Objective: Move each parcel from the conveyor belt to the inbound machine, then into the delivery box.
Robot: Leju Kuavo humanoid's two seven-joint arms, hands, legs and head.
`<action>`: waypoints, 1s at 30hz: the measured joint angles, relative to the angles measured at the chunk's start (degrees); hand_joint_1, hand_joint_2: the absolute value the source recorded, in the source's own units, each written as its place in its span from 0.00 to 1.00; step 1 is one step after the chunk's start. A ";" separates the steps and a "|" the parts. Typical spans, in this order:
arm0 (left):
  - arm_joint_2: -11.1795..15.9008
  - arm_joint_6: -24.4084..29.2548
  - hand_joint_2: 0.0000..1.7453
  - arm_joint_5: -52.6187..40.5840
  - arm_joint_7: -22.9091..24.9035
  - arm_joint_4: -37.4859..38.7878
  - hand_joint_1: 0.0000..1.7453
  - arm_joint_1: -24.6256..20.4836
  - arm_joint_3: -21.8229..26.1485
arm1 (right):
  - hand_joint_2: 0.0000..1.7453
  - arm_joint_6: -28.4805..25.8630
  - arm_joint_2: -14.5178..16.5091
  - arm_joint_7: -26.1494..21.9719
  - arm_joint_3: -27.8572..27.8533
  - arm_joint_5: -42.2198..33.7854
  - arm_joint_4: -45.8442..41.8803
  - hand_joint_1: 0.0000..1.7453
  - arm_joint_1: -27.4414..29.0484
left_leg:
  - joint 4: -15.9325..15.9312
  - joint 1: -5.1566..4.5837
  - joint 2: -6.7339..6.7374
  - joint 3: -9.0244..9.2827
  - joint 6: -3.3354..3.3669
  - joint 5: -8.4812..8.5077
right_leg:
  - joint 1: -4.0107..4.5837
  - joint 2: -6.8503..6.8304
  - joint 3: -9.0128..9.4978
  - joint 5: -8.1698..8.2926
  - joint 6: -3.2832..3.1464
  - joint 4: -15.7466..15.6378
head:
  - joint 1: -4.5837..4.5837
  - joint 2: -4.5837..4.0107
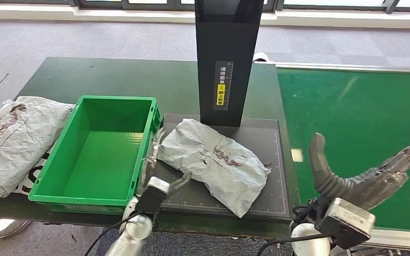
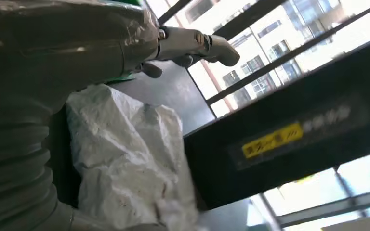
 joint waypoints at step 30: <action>-2.49 7.11 1.00 -34.43 21.73 24.29 1.00 -10.04 -8.95 | 1.00 0.06 1.03 0.05 -2.18 0.20 -5.28 0.00 1.52 | 0.00 -0.01 0.07 0.05 0.00 0.00 | -0.01 0.12 0.04 0.02 -0.01 0.01 | 0.00 0.00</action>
